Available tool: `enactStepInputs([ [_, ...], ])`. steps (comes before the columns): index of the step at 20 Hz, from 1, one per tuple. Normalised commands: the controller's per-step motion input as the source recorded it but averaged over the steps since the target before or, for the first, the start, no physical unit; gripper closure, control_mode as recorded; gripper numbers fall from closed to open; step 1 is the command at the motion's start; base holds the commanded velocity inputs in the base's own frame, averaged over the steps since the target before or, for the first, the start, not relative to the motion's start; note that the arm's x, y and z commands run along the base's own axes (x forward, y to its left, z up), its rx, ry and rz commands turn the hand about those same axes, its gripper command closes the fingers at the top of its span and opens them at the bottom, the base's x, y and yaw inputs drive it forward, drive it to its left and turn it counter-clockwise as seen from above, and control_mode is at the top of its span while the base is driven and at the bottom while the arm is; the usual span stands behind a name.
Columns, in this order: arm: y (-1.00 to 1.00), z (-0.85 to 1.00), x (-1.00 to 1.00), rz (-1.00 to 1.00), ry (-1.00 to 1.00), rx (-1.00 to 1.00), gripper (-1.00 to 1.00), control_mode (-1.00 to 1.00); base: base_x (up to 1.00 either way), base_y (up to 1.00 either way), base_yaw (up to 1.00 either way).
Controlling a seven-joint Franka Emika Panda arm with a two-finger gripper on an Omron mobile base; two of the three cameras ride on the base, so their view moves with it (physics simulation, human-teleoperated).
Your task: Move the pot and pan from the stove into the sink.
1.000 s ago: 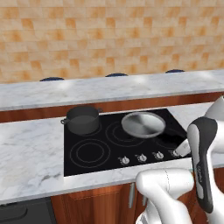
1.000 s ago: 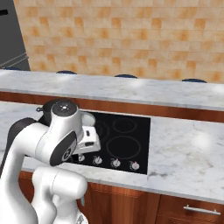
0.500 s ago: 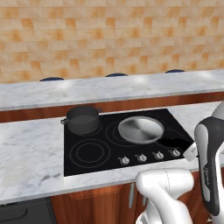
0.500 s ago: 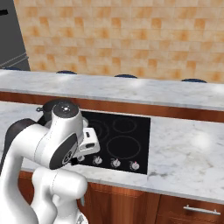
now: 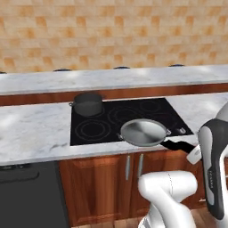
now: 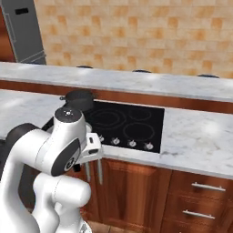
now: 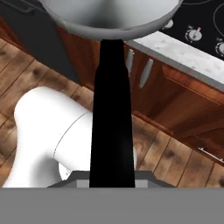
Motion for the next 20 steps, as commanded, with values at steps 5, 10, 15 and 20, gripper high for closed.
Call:
enactStepInputs([
  [5, 0.0, 0.0, 0.0, 0.0, 0.0, 0.0, 1.0, 1.0, -0.38, -0.16, 0.4],
  [10, 0.0, 0.0, 0.0, 0.0, 0.0, 0.0, 1.0, 1.0, -0.3, -0.1, 0.44],
  [15, 0.0, 0.0, 0.0, 0.0, 0.0, 0.0, 1.0, 1.0, -0.25, -0.06, 0.45],
  [20, 0.0, 0.0, 0.0, 0.0, 0.0, 0.0, 1.0, 1.0, -0.24, -0.05, 0.46],
])
